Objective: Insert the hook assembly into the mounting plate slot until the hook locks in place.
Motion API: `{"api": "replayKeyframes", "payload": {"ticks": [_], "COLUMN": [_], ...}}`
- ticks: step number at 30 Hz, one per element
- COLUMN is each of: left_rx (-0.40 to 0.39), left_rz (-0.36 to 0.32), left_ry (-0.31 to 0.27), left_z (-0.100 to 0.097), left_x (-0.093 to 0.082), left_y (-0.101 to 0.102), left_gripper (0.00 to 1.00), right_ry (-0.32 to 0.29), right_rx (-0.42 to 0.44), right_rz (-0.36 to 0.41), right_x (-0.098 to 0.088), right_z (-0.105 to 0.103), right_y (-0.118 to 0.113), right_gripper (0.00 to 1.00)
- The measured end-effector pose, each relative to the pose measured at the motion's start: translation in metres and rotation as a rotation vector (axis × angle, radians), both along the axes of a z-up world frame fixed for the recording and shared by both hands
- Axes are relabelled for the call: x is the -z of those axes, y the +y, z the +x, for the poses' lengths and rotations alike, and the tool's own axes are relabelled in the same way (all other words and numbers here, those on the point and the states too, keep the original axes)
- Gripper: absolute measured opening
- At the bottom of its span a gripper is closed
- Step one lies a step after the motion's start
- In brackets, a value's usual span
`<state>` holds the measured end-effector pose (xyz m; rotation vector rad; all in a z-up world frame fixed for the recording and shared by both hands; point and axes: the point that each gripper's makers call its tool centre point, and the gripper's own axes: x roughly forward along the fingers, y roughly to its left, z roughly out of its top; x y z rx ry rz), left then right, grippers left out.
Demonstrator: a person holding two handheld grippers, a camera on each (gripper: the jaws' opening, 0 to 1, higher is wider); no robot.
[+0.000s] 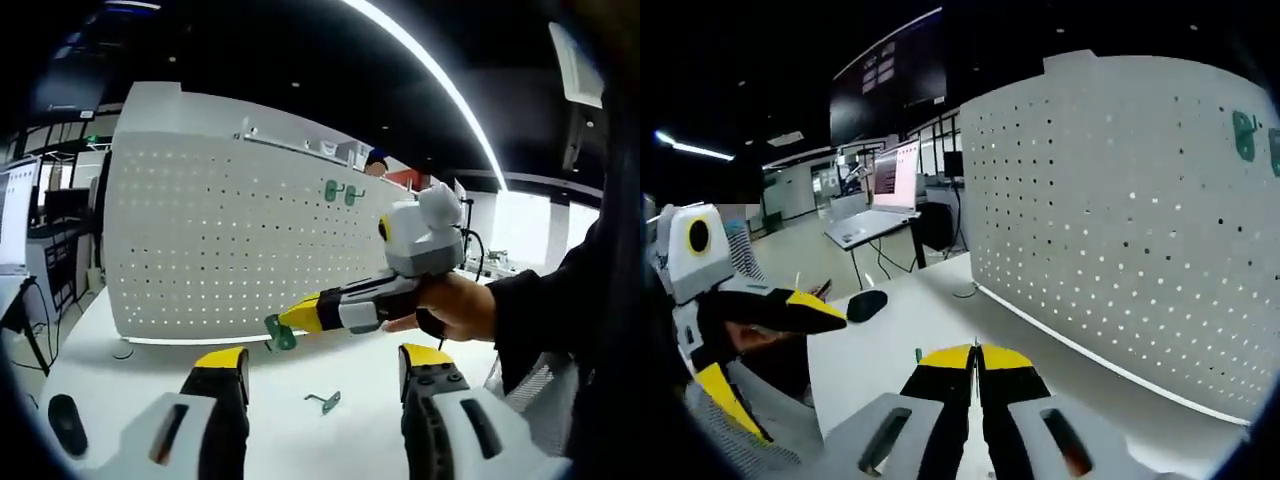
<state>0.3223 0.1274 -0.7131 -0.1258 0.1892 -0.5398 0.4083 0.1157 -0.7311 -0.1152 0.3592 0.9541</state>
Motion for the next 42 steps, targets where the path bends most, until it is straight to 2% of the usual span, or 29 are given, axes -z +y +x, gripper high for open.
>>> {"api": "replayKeyframes", "payload": {"ticks": [6,16,29,38,42], "left_rx": [-0.003,-0.009,-0.038,-0.062,-0.078], "left_rz": [-0.001,0.009,0.009,0.002,0.006], "left_ry": [-0.001,0.003,-0.012,-0.031,-0.050], "left_z": [0.000,0.000,0.002,0.003,0.003], "left_x": [0.000,0.001,-0.002,-0.006,-0.009], "left_y": [0.000,0.002,0.009,0.015,0.018], "left_gripper": [0.59,0.54,0.46,0.36,0.28], "right_ry": [-0.015,-0.026,-0.024,-0.011,-0.002], "right_rx": [-0.008,-0.032,-0.055,-0.068,-0.072], "right_rz": [0.053,0.098,0.114,0.123,0.125], "right_x": [-0.021,-0.041,-0.045,-0.045,-0.043], "right_z": [-0.017,-0.040,-0.056,-0.063,-0.065], "right_y": [-0.002,0.001,0.003,0.006,0.008], "right_gripper": [0.00,0.00,0.00,0.00,0.00]}}
